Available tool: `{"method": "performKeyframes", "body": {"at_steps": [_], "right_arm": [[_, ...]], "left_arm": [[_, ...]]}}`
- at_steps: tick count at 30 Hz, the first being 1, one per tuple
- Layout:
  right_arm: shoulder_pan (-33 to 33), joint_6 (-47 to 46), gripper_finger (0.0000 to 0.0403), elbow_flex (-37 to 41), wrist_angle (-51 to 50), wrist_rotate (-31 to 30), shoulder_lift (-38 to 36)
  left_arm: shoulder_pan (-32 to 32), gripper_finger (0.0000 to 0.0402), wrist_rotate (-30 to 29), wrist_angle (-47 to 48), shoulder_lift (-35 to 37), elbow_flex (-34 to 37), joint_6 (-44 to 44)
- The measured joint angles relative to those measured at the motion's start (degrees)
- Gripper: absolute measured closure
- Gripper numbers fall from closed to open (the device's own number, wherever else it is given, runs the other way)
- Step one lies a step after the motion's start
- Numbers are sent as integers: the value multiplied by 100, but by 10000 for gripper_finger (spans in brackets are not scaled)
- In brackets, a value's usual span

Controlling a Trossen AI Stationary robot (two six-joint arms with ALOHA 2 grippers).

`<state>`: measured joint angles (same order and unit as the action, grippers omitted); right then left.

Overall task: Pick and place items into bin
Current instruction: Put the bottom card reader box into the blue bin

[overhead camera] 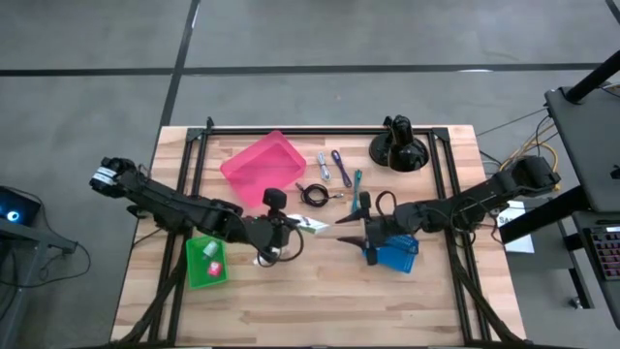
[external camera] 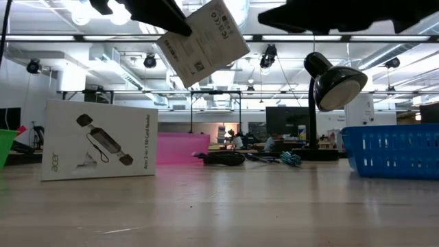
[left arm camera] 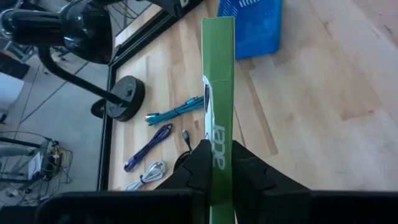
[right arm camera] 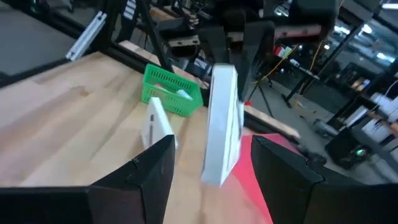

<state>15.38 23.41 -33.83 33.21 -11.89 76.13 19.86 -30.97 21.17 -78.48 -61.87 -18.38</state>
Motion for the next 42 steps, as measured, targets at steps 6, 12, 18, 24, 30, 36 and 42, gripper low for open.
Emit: {"method": "performKeyframes", "body": {"at_steps": [6, 12, 18, 24, 30, 36, 42], "right_arm": [[0, 82, 204, -749, -927, -171, 12], [-20, 75, 204, -1309, -1948, -884, 12], [-18, 61, 204, -1600, -2578, -929, 12], [-19, 244, 204, -1776, -2703, -1401, 16], [-29, 567, 204, -1904, -2704, -1515, 85], [-44, 685, 204, -1927, -2703, -1515, 90], [-48, 707, 204, -1929, -2703, -1515, 90]], "left_arm": [[-2, 385, -464, -31, -2, 0, -6], [-4, 385, -737, -260, -2, 0, -98], [-15, 385, -857, -697, -4, 0, -297], [-37, 385, -867, -970, -7, -4, -476], [-39, 385, -863, -1067, -7, -6, -498], [-68, 385, -865, -1153, -7, -7, -504], [-85, 385, -860, -1322, -7, -9, -667]]}}
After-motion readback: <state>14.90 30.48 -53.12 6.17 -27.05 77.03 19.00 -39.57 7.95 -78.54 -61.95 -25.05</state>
